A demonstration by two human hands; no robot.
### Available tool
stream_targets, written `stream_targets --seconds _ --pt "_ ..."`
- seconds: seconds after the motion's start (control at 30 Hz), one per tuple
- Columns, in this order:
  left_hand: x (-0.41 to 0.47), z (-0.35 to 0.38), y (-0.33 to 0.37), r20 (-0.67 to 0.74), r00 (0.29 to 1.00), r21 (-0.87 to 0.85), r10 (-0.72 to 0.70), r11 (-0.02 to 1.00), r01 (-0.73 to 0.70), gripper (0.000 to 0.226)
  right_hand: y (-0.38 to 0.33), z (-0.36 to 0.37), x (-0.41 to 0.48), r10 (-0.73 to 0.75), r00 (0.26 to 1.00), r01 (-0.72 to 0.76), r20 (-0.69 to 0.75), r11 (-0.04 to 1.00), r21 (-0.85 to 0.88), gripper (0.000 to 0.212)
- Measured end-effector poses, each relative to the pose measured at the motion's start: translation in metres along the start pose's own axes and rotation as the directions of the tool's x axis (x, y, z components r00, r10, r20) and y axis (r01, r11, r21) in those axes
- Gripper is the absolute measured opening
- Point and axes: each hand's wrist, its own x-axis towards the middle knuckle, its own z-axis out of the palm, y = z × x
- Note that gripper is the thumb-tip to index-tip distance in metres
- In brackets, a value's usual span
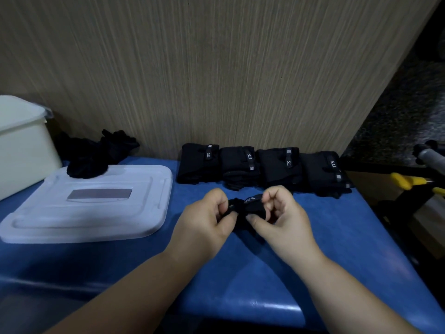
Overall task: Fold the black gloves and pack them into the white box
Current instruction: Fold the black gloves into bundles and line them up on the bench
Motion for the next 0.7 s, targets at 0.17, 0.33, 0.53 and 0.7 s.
stream_targets --seconds 0.17,0.33,0.53,0.7 --pt "-0.006 0.003 0.002 0.026 0.998 0.001 0.061 0.998 -0.061 0.033 0.007 -0.004 0.001 -0.009 0.993 -0.001 -0.119 0.996 -0.085 0.036" --pt "-0.003 -0.002 0.008 0.117 0.990 -0.253 -0.078 0.962 0.106 0.040 0.001 -0.006 0.001 0.075 0.992 -0.067 -0.101 0.994 0.082 0.032" --pt "0.006 -0.003 0.002 0.346 0.818 -0.376 -0.459 0.731 0.570 0.060 -0.003 -0.002 0.000 0.123 0.992 -0.127 0.033 0.942 0.311 0.028" --pt "0.013 0.000 -0.002 0.332 0.786 -0.655 -0.521 0.472 0.590 0.033 -0.006 0.003 -0.003 0.181 0.963 -0.263 0.200 0.795 0.546 0.033"
